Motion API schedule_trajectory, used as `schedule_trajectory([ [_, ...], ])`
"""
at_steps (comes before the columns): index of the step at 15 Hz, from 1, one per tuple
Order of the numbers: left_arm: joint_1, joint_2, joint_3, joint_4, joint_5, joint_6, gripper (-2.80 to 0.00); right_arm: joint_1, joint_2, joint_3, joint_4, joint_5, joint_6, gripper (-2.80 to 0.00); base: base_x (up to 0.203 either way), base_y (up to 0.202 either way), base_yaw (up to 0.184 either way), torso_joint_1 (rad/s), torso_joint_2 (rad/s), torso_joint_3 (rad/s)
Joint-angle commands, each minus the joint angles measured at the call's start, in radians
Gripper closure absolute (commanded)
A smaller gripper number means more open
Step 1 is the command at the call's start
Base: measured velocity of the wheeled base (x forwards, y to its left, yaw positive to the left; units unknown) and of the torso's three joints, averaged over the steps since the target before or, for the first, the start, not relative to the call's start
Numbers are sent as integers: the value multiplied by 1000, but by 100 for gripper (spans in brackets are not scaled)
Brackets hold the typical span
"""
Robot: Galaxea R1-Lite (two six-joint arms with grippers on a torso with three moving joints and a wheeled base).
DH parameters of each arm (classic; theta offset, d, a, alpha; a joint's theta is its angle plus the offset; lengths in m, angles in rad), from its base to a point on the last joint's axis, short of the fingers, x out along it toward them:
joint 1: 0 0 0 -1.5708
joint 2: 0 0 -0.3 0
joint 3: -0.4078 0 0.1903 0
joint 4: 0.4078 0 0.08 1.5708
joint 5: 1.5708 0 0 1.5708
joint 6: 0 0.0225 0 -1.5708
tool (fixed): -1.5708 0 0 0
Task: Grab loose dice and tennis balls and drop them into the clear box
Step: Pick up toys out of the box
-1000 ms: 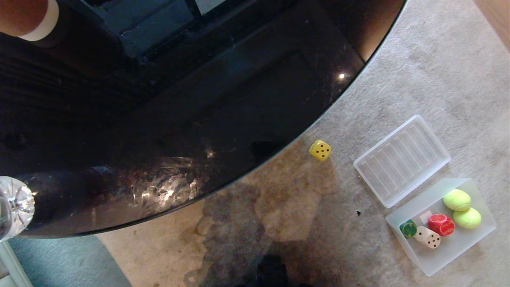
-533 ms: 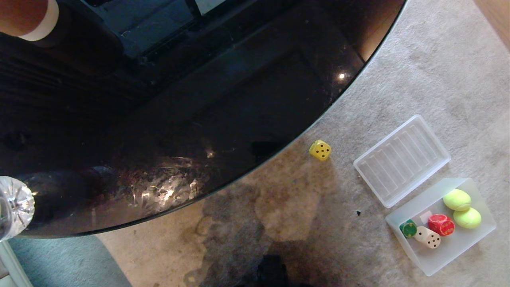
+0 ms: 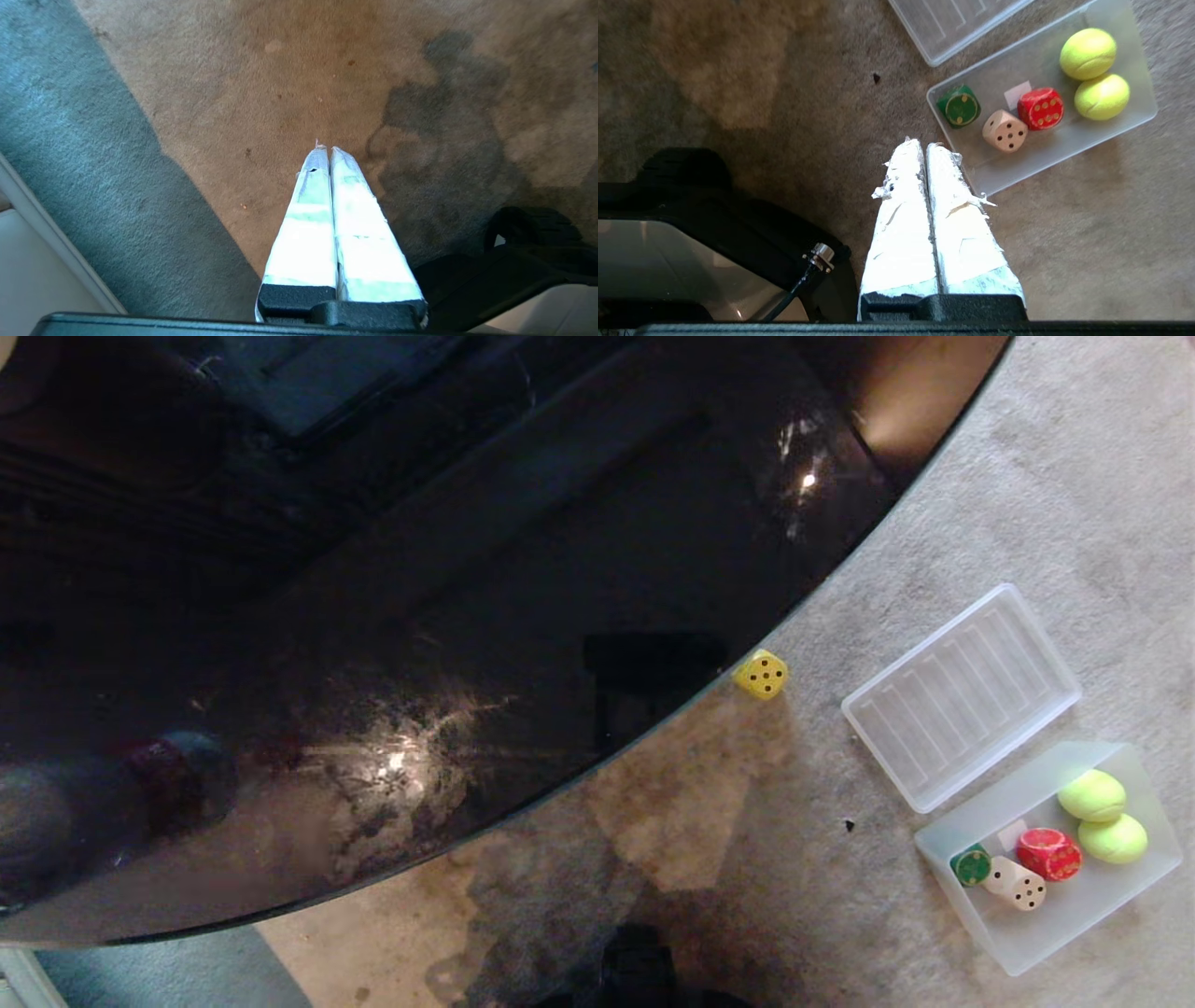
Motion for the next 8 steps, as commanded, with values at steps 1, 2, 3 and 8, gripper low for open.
schedule_trajectory([
  [1,-2,0,0,0,0,-1,0,0,0,-1,2,-1,0,0,0,0,0,2,1,-77],
  [2,0,0,0,0,0,-1,0,0,0,0,2,-1,1,0,0,0,0,7,2,-36],
  [3,0,0,0,0,0,-1,0,0,0,0,2,-1,0,0,0,0,0,5,5,-27],
  [8,0,0,0,0,0,-1,0,0,22,-70,41,-1,3,0,0,0,0,0,0,0],
])
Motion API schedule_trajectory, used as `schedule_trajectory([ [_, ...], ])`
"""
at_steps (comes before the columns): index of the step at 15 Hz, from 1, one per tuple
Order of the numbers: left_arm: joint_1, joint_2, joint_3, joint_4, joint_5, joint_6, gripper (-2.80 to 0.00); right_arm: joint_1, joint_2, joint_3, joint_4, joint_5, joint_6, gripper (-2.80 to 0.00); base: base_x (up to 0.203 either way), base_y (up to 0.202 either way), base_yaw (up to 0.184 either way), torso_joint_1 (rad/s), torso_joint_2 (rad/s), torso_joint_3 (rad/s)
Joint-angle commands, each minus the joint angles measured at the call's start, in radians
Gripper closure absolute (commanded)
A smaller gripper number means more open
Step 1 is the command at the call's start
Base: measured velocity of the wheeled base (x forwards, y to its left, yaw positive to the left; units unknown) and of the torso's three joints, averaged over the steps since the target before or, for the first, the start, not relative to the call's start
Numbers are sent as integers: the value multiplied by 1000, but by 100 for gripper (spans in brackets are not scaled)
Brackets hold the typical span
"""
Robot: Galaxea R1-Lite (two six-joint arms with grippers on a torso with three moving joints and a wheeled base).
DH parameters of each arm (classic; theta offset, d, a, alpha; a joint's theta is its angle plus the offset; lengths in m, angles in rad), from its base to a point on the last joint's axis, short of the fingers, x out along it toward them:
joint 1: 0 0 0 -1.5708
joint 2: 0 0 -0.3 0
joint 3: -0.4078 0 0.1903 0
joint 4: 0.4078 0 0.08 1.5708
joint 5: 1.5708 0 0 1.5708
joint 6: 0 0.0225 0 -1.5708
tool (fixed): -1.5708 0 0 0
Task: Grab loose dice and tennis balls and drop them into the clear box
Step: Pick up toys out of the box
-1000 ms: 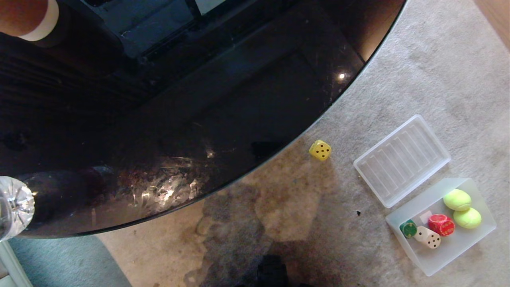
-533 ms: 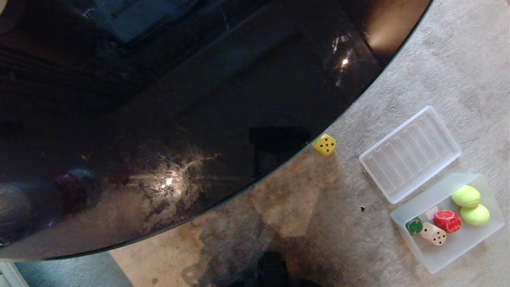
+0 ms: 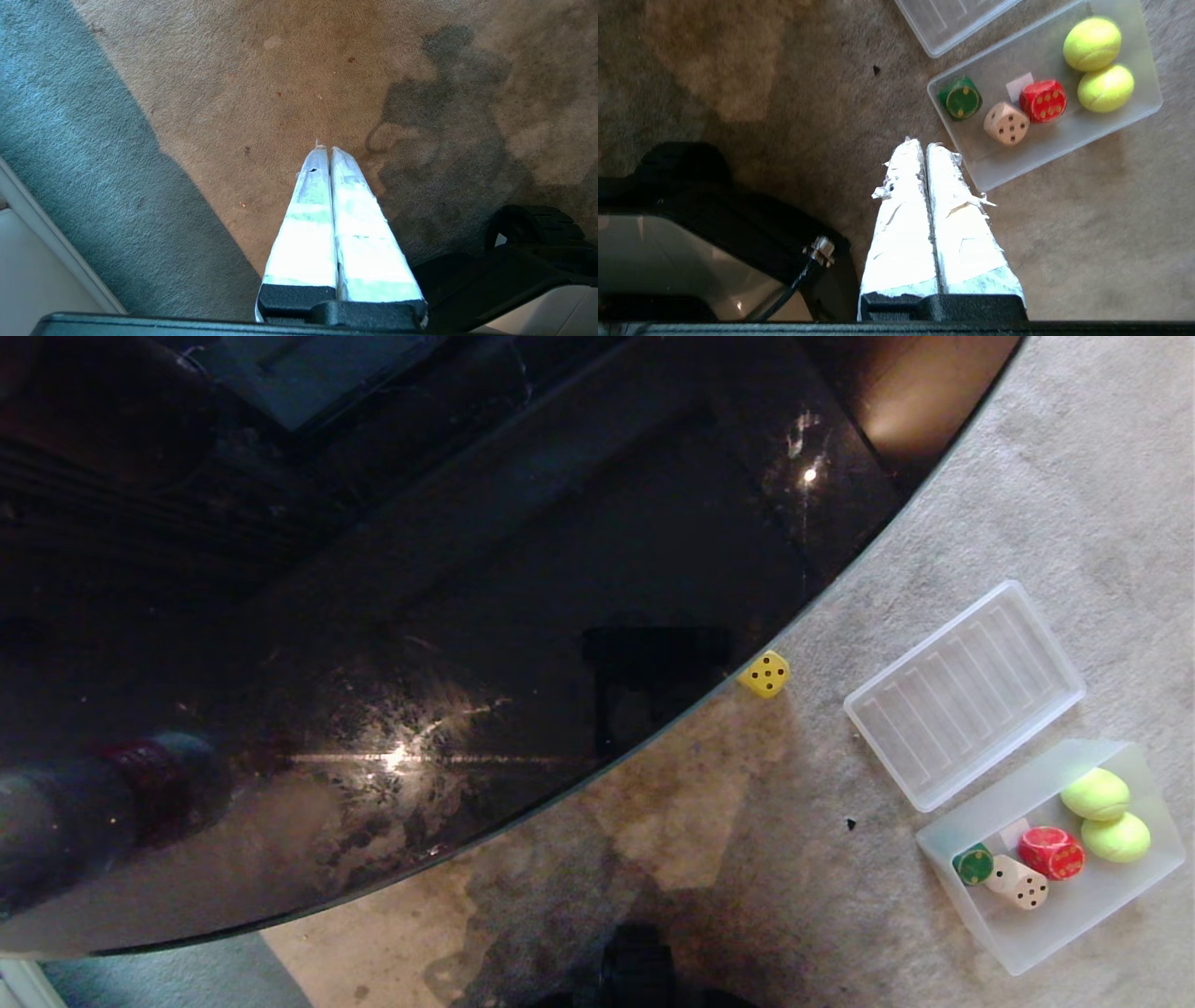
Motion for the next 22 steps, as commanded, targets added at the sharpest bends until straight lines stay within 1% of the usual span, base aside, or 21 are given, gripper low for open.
schedule_trajectory([
  [1,0,0,0,0,0,-1,0,0,62,-87,23,0,5,0,0,0,0,0,0,0],
  [4,0,0,0,0,0,-1,0,1,320,-266,63,6,70,0,0,0,0,0,0,0],
  [6,0,0,0,0,0,-1,0,2,530,-361,45,34,138,0,0,0,0,0,0,0],
  [7,0,0,0,0,0,-1,0,2,618,-398,14,52,171,0,0,0,0,0,0,0],
  [8,0,0,0,0,0,-1,0,4,728,-414,-57,68,194,0,0,0,0,0,0,0],
  [11,0,0,0,0,0,-1,0,37,1094,-430,-372,102,244,0,0,0,0,0,0,0],
  [13,0,0,0,0,0,-1,0,58,1314,-434,-613,117,273,0,0,0,0,0,0,0],
  [15,0,0,0,0,0,-1,0,103,1510,-436,-869,133,296,0,0,0,0,0,0,0],
  [17,0,0,0,0,0,-1,0,155,1669,-444,-1138,158,312,0,0,0,0,0,0,0],
  [18,0,0,0,0,0,-1,0,182,1727,-450,-1264,185,316,0,0,0,0,0,0,0],
  [19,0,0,0,0,0,-1,0,206,1766,-463,-1354,236,319,0,0,0,0,0,0,0],
  [20,0,0,0,0,0,-1,0,220,1791,-481,-1385,288,314,0,0,0,0,0,0,0],
  [21,0,0,0,0,0,-1,0,230,1814,-497,-1397,309,306,0,0,0,0,0,0,0],
  [22,0,0,0,0,0,-1,0,233,1829,-505,-1401,314,285,-280,0,0,0,0,0,0],
])
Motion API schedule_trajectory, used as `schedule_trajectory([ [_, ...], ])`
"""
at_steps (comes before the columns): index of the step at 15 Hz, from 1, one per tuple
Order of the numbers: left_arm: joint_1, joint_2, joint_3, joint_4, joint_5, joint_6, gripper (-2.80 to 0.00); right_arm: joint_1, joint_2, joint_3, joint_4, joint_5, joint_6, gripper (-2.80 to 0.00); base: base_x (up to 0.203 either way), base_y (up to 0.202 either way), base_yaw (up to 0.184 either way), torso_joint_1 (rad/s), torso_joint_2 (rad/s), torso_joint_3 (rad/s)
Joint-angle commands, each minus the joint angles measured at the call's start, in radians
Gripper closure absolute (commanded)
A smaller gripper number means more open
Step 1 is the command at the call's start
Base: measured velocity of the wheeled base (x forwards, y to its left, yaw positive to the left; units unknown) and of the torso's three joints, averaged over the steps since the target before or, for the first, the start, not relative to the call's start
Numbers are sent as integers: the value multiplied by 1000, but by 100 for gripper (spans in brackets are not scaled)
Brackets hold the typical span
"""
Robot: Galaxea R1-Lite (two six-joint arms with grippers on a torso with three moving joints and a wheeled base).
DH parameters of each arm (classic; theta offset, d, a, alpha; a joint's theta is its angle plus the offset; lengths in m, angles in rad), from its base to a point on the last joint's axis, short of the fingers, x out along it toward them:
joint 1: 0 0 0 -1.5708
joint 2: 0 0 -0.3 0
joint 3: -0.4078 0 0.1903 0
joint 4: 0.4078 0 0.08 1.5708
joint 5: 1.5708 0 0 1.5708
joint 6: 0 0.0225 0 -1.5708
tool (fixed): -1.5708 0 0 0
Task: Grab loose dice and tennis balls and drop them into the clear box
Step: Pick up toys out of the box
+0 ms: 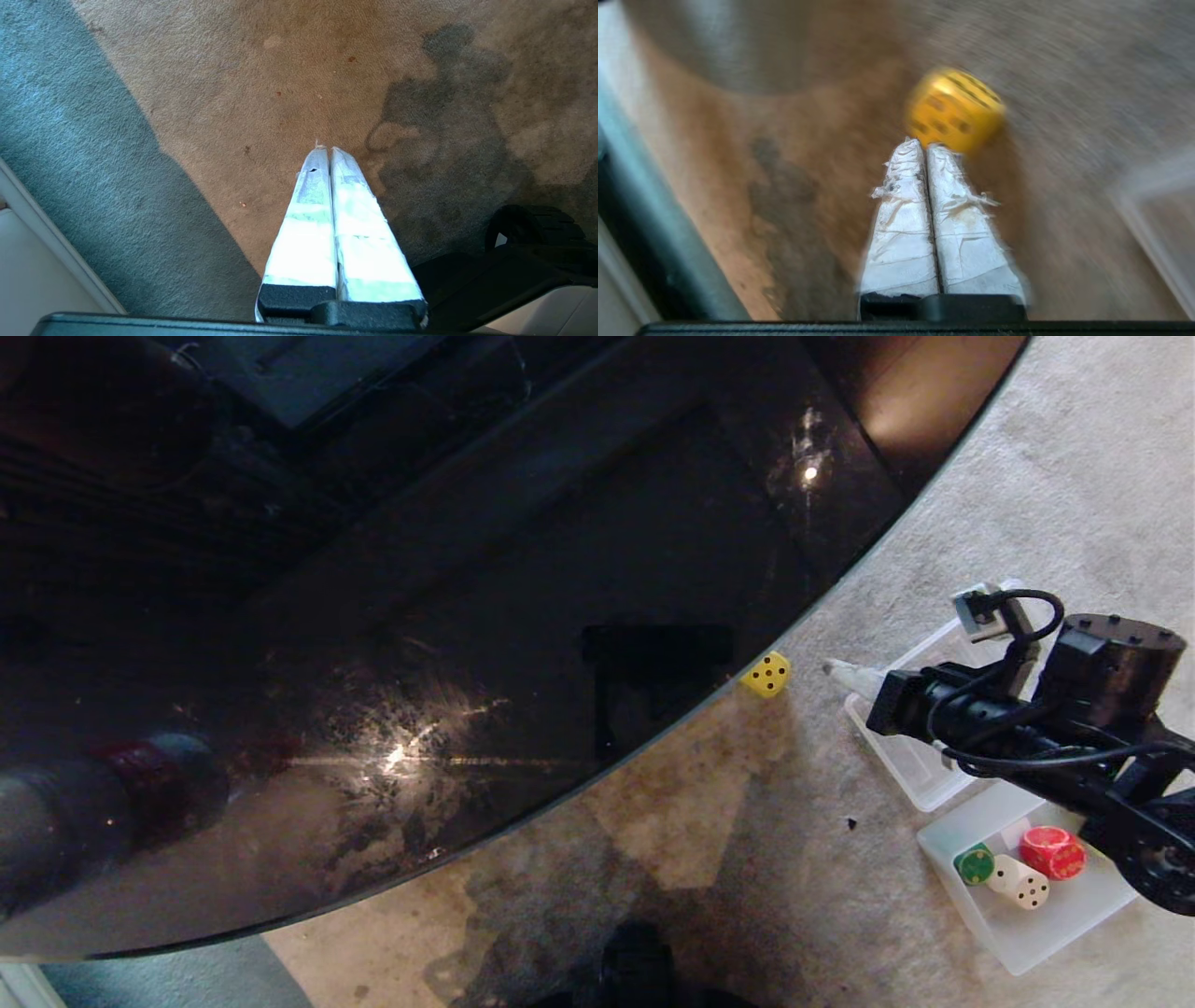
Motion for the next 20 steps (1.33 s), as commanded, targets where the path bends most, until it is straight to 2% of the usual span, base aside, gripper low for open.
schedule_trajectory([
  [1,0,0,0,0,0,0,0,11,86,-19,-15,4,-40,-280,0,0,0,0,0,0],
  [4,0,0,0,0,0,0,0,13,158,-37,-15,10,-141,-280,0,0,0,0,0,0],
  [6,0,0,1,0,0,0,0,18,176,-68,-13,51,-200,-280,0,0,0,0,0,0],
  [10,0,0,2,0,0,0,0,18,230,-120,-13,86,-466,-280,0,0,0,0,0,0],
  [11,0,0,0,0,0,0,0,17,235,-133,-14,88,-511,-280,0,0,0,0,0,0],
  [15,0,0,0,0,0,0,0,9,208,-146,-12,94,-585,-280,0,0,0,0,0,0],
  [18,0,0,0,0,0,0,0,3,232,-178,-12,96,-690,-280,0,0,0,0,0,0],
  [20,0,0,0,0,0,0,0,2,265,-195,-12,97,-725,-280,0,0,0,0,0,0],
])
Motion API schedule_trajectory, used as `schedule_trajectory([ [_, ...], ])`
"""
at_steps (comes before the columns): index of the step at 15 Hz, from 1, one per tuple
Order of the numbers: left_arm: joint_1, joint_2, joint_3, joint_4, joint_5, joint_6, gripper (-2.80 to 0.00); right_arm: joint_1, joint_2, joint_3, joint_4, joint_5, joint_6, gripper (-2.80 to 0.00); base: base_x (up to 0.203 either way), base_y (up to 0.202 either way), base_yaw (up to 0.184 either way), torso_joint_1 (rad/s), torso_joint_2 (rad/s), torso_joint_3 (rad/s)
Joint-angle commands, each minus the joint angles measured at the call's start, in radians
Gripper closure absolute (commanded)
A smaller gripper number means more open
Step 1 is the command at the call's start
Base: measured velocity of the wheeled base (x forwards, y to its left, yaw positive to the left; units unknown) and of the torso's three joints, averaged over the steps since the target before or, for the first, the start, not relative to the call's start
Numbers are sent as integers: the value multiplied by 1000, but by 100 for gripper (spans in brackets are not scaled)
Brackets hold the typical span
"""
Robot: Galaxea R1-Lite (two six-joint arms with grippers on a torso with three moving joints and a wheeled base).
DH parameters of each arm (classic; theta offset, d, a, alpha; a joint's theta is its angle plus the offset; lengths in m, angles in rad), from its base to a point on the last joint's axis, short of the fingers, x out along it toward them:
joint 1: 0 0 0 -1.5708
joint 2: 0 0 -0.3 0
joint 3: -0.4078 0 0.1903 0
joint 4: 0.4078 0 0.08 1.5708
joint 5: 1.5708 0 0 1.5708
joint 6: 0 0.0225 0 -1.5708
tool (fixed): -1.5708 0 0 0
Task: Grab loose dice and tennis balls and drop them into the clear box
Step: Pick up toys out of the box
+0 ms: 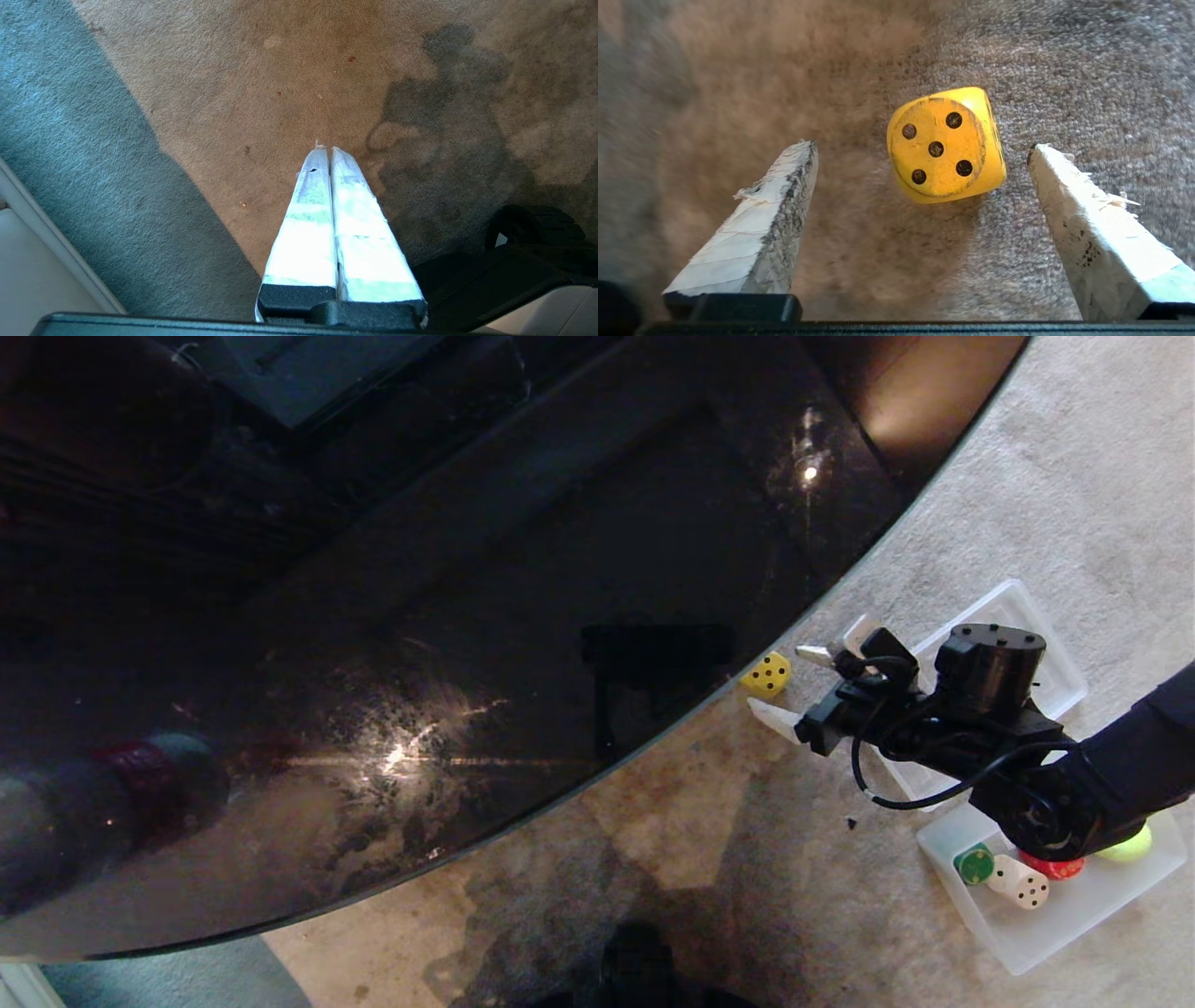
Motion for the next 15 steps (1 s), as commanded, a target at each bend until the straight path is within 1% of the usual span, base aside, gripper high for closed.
schedule_trajectory([
  [1,0,0,0,0,0,-1,0,-1,44,-22,-8,2,-12,-280,0,0,0,0,0,0],
  [3,0,0,0,0,0,-1,0,0,76,-53,-16,9,-18,-280,0,0,0,0,0,0],
  [5,0,0,0,0,0,-1,0,0,101,-76,-40,43,-33,-280,0,0,0,0,0,0],
  [6,0,0,1,0,0,-1,0,0,117,-85,-56,45,-34,-280,0,0,0,0,0,0],
  [9,0,0,1,0,0,-1,0,0,171,-112,-137,46,-37,-280,0,0,0,0,0,0],
  [12,0,0,1,0,0,-1,0,0,196,-133,-147,45,-47,-280,0,0,0,0,0,0],
  [13,0,0,1,0,0,-1,0,0,206,-142,-147,44,-68,-280,0,0,0,0,0,0],
  [15,0,0,0,0,0,-1,0,0,216,-147,-148,43,-76,-280,0,0,0,0,0,0],
])
